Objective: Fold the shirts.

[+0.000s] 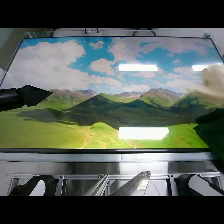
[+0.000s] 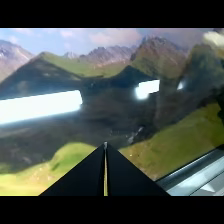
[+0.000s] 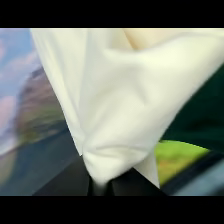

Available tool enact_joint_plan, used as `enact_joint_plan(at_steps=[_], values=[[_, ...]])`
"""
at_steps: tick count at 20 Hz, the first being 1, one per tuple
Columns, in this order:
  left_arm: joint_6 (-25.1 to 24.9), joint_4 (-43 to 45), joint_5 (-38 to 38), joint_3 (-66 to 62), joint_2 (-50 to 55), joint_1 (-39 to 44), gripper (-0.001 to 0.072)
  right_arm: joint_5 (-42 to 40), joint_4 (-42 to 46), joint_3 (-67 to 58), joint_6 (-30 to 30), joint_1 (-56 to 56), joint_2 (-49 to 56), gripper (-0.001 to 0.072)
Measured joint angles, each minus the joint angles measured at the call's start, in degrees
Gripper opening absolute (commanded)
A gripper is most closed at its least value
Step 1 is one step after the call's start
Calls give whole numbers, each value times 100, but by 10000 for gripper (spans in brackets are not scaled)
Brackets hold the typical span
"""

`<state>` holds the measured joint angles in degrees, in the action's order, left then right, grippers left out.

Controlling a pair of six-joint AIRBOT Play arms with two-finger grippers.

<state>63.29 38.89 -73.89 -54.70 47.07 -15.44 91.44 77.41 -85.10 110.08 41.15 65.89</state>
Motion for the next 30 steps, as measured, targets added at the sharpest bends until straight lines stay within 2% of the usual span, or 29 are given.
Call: enact_joint_plan(at_steps=[3,7,8,9,10,14,16,17,18,19,23,25,27,30], values=[[-87,0,-188,2,345,0,23,579,1342,789,68,940,-448,18],[-127,-2,-334,2,868,0,23,463,2358,2271,-127,1882,-667,31],[-138,-17,-350,2,975,0,23,319,2457,2575,-162,2004,-680,147],[-146,-57,-356,2,1080,0,23,219,2555,2841,-168,2098,-686,484],[-186,-127,-374,2,1167,0,23,184,2634,3023,-186,2162,-688,710],[-459,-597,-457,2,1403,4,22,323,2496,3145,-382,2267,-667,698],[-601,-774,-476,-22,1451,4,20,601,2074,2817,-435,2273,-662,692],[-645,-826,-490,-61,1462,4,9,721,1751,2577,-446,2251,-662,485],[-684,-861,-511,-122,1471,4,4,800,1366,2341,-428,2194,-662,168],[-704,-901,-538,-203,1478,4,3,824,833,2092,-393,2087,-662,21],[-833,-960,-649,-476,1410,4,3,339,-1106,1517,-505,1233,-789,19],[-852,-962,-673,-525,1252,4,3,-76,-1633,1416,-769,444,-1029,19],[-835,-962,-686,-461,966,4,4,-511,-1755,1410,-1001,-546,-1403,18],[-754,-782,-686,146,289,33,13,-1123,-1373,1735,-1152,-2245,-2096,19]])
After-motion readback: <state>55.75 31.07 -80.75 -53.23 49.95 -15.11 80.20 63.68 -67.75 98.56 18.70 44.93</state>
